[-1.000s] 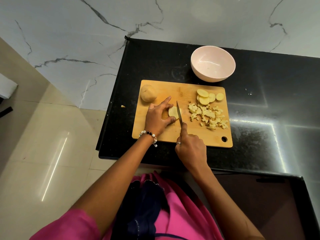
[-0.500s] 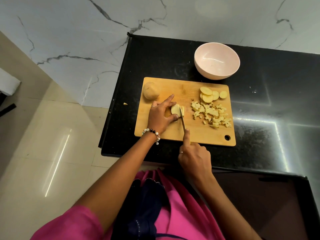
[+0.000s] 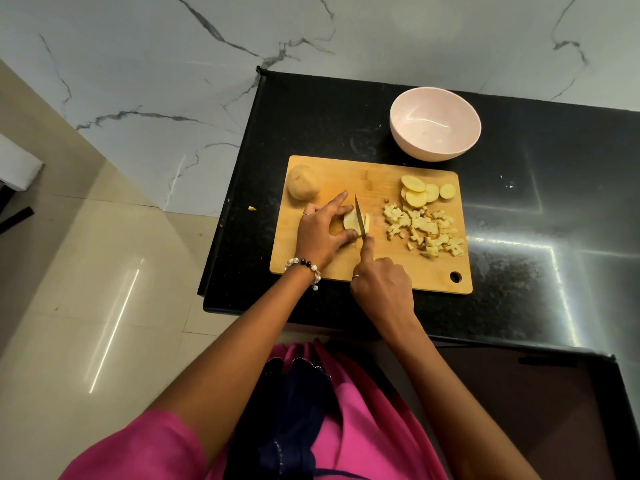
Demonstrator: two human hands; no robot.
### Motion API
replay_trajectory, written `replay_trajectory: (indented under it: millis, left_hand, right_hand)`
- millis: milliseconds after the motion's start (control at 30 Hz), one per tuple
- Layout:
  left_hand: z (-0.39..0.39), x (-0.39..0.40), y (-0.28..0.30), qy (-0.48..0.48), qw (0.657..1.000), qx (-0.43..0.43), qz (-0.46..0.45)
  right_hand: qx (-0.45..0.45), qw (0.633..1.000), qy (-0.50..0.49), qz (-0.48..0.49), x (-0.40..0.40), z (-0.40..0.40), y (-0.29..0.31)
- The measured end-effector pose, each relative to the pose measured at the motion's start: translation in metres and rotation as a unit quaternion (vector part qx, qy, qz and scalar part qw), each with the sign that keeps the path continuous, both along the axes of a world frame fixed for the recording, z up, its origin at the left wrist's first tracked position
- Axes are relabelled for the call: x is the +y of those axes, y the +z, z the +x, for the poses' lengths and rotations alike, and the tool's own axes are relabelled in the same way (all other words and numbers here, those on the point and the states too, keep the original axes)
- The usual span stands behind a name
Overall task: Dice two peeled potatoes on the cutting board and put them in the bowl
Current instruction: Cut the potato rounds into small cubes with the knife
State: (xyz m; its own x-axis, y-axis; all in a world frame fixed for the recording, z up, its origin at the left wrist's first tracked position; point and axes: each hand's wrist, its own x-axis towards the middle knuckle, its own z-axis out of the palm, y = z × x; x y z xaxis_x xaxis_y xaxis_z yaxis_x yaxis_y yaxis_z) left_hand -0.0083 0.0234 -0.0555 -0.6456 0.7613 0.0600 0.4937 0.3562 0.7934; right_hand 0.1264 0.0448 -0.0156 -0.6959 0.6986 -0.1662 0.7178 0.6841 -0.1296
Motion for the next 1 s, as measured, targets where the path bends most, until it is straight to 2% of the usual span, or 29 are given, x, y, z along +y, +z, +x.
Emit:
replay_trajectory:
  millis: [167,500,700,1000]
  left_hand:
    - [0.002,0.001,-0.001,0.006,1.0,0.006,0.009]
    - [0.0,-0.001,-0.003,-0.004,1.0,0.006,-0.002]
    - [-0.004,-0.006,0.001,-0.029,1.0,0.006,-0.002]
    - [-0.003,-0.006,0.001,-0.009,1.0,0.001,0.017]
  right_hand:
    - [-0.01,1.0,0.011,0.01,0.005,-0.008,-0.004]
    - [-0.008,0.999,-0.013,-0.05,-0.033,0.04,0.003]
    - [0.036,0.998,-0.017,-0.039,-0.014,0.022,0.009]
    - [0.016,1.0,0.012,-0.01,0.003,-0.002,0.002]
